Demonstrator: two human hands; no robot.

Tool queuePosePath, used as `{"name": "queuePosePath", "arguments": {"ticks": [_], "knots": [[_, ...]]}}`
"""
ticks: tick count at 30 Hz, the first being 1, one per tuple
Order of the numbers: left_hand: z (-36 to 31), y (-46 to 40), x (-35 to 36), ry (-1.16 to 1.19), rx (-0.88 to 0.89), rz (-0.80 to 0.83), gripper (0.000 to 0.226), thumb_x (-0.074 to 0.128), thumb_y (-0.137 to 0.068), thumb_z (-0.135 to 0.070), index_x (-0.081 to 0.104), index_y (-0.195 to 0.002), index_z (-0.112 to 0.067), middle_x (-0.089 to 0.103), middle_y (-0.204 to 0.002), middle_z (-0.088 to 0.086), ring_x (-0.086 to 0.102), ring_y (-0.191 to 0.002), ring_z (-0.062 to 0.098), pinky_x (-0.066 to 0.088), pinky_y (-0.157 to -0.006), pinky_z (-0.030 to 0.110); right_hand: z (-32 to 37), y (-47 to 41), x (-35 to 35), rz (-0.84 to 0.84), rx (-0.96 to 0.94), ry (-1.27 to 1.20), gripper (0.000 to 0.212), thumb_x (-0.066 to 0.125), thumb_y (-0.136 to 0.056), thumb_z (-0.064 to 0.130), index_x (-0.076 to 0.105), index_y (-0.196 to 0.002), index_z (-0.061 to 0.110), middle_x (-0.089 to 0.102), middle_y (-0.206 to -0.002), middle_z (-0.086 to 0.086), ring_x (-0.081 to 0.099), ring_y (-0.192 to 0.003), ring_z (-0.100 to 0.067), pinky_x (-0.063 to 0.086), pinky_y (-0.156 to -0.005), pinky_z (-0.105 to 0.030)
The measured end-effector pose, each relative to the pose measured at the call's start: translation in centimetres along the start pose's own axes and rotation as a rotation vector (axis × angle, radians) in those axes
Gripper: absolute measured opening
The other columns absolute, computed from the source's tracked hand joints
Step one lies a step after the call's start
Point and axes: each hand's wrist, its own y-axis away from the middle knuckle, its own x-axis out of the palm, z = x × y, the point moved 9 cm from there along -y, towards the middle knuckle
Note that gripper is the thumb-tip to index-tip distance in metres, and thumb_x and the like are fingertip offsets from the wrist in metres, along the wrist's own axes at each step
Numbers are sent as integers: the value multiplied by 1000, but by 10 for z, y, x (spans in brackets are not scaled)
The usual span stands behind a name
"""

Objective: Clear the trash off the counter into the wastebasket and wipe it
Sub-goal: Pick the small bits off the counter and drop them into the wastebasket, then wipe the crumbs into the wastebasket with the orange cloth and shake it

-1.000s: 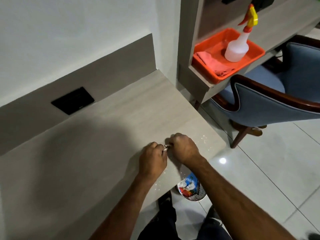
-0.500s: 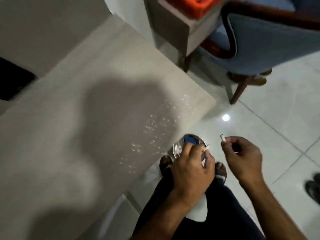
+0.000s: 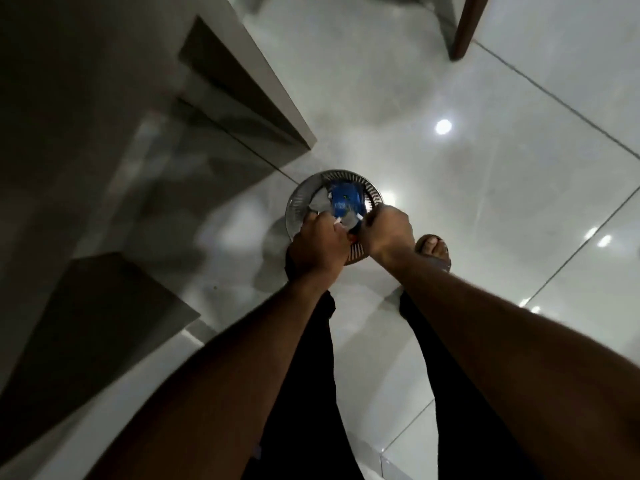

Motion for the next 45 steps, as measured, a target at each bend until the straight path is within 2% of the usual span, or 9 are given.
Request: {"name": "queuePosePath", "arguments": {"ticks": [4, 9, 19, 24, 26, 30, 35, 41, 45], "knots": [[12, -13, 28, 23, -56, 79, 22, 61, -85, -35, 69, -95, -18, 73, -102, 8, 69, -89, 34, 38, -62, 32, -13, -22, 16, 41, 7, 11, 25, 65, -88, 23, 69, -109, 10, 74, -100, -12, 70, -85, -28, 61, -75, -40], [-23, 6, -26, 22, 31, 91, 20, 59, -89, -27, 64, -106, -17, 72, -105, 8, 69, -95, 31, 47, -66, 32, 9, 15, -42, -61, -116, -56, 22, 55, -92, 23, 75, -99, 17, 75, -91, -7, 57, -71, -16, 39, -61, -19], [-216, 89, -384, 379, 588, -547, 46, 39, -90, -17, 61, -124, 5, 69, -119, 23, 66, -108, 36, 56, -91, 40, 177, 168, -299, -477, -410, -608, 14, 67, -89, 13, 77, -97, 17, 77, -92, 5, 70, -86, -6, 57, -84, -30], [-192, 10, -522, 182, 462, -829, 41, 47, -92, -13, 57, -125, 8, 67, -118, 27, 62, -108, 39, 51, -97, 44, 324, 191, -381, -599, -685, -509, 17, 64, -91, 18, 77, -102, 14, 77, -97, 2, 70, -90, -9, 53, -86, -23], [-155, -42, -538, 59, 299, -759, 48, 45, -92, -21, 53, -129, 9, 63, -126, 29, 57, -119, 41, 46, -105, 47, 377, 190, -391, -588, -787, -396, 18, 62, -91, 21, 77, -101, 14, 77, -98, 1, 69, -91, -8, 50, -85, -17], [-67, -109, -515, -61, -21, -503, 70, 46, -90, -40, 39, -141, 7, 40, -149, 30, 30, -141, 46, 25, -116, 56, 464, 184, -400, -605, -963, -195, 18, 61, -89, 17, 75, -98, 11, 77, -97, -6, 71, -90, -21, 56, -83, -31], [-50, -132, -500, -106, -73, -476, 85, 42, -79, -47, 34, -142, 9, 36, -150, 31, 27, -141, 46, 25, -113, 60, 555, 133, -411, -601, -966, -31, 30, 59, -88, 21, 70, -113, 8, 73, -112, -16, 67, -104, -34, 54, -92, -42], [-46, -137, -500, -112, -95, -447, 82, 38, -79, -43, 32, -145, 5, 34, -153, 27, 22, -145, 42, 21, -117, 58, 631, 52, -388, -320, -738, 359, 34, 54, -95, 26, 63, -121, 6, 67, -120, -21, 62, -109, -37, 52, -95, -45], [-46, -140, -498, -120, -77, -448, 81, 38, -81, -44, 33, -146, 4, 31, -155, 26, 21, -146, 41, 21, -117, 58, 645, 32, -373, -184, -705, 515, 30, 52, -95, 11, 63, -121, 2, 64, -125, -22, 60, -115, -38, 49, -99, -45]]}}
